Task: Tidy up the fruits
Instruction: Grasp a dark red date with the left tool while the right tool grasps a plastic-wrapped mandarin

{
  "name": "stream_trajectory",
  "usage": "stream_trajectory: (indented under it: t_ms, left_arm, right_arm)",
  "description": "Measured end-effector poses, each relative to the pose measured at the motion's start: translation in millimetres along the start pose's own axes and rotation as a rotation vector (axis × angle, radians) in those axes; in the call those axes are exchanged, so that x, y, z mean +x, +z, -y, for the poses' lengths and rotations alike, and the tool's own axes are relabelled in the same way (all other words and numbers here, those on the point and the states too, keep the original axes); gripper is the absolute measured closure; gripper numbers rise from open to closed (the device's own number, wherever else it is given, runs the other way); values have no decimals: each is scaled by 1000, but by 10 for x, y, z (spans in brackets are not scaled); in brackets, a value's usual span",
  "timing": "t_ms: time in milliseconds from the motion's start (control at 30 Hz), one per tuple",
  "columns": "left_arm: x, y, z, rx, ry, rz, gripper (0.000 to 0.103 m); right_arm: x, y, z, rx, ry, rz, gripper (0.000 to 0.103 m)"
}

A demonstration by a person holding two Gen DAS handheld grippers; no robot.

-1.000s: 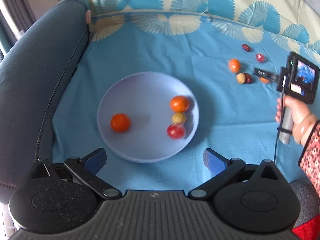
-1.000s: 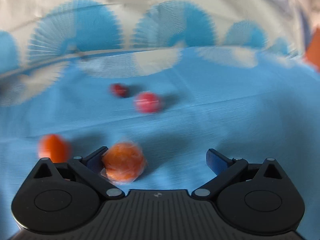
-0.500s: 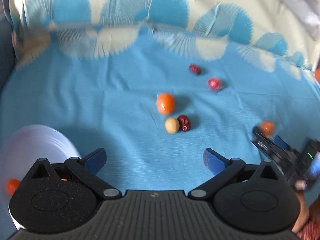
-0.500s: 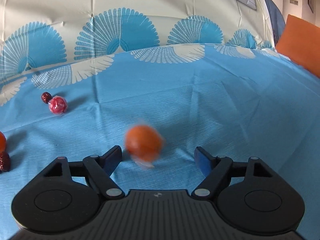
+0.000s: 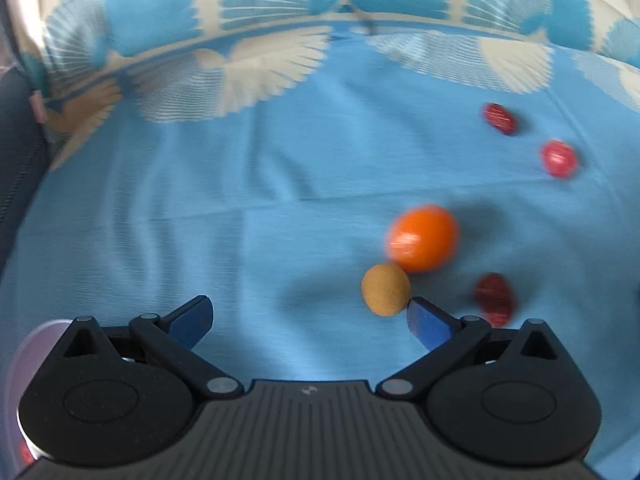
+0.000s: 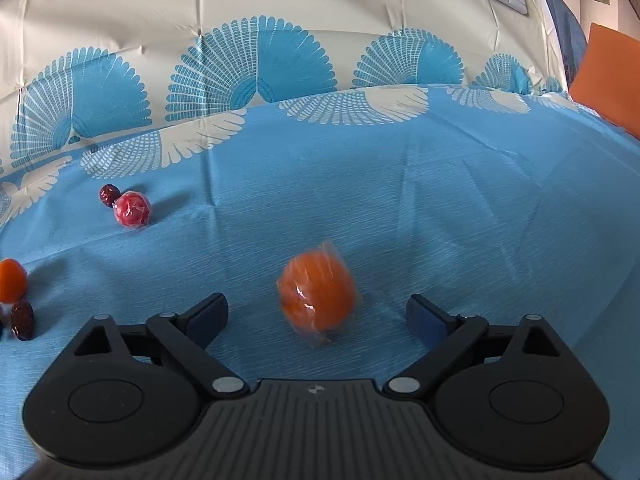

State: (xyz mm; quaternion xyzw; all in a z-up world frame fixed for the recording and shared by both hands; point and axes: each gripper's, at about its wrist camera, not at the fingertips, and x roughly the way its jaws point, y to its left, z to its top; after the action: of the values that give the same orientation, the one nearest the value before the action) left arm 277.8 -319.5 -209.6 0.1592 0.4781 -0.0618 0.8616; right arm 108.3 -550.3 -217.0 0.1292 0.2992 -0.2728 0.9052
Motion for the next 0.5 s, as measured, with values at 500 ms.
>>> stream_trajectory:
  t_ms: [500]
  left_arm:
    - [-343,10,447,-77,-291,-28,0]
  right_arm:
    - [66,61,-23,-8,-14,-6,5]
